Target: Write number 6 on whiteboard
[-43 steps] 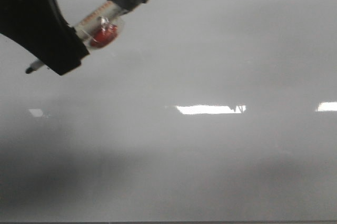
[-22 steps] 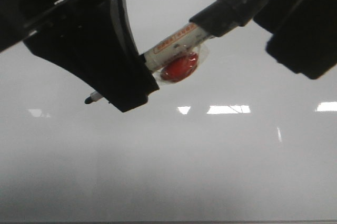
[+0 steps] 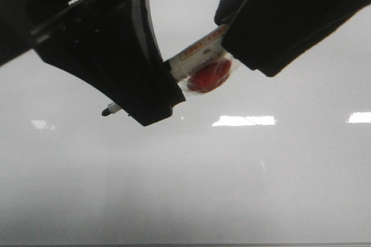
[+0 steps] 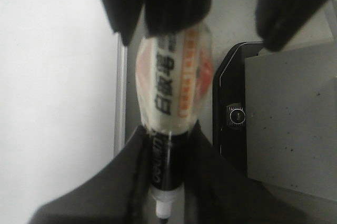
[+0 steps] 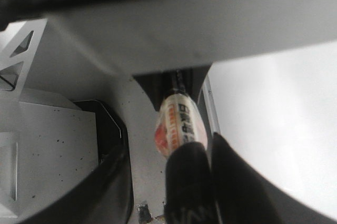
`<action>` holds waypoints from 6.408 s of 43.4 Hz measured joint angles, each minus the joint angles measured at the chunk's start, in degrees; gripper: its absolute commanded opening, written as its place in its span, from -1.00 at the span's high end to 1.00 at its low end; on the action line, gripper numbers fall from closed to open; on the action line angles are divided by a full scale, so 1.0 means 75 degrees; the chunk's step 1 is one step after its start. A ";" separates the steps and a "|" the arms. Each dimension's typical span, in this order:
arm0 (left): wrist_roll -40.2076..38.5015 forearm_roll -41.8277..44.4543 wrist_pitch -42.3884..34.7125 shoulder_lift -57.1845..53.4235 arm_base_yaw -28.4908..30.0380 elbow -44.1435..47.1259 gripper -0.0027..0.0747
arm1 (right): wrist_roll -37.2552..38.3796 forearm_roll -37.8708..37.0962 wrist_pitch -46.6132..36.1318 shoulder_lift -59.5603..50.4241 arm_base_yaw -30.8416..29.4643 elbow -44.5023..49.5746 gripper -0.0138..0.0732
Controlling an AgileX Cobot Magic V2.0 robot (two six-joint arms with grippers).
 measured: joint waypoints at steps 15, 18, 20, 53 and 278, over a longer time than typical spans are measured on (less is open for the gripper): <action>0.0056 0.0050 0.0029 0.0000 0.0000 0.0000 0.55 | 0.0000 0.0001 -0.0129 0.0000 0.0000 0.0000 0.71; 0.0056 0.0050 0.0029 0.0000 0.0000 0.0000 0.23 | 0.0000 0.0001 -0.0129 0.0000 0.0000 0.0000 0.82; 0.0056 0.0063 0.0013 0.0000 0.0000 0.0000 0.06 | -0.0019 0.0001 -0.0111 0.0000 0.0000 0.0000 0.89; -0.2784 0.0692 0.0117 -0.2686 0.3251 0.0509 -0.07 | 0.4346 -0.1389 0.0477 -0.2080 -0.3430 0.0226 0.96; -0.3267 0.1474 -0.0448 0.0133 0.1596 -0.1043 0.77 | 0.2568 -0.1772 0.1290 -0.2892 -0.3285 0.0278 -0.63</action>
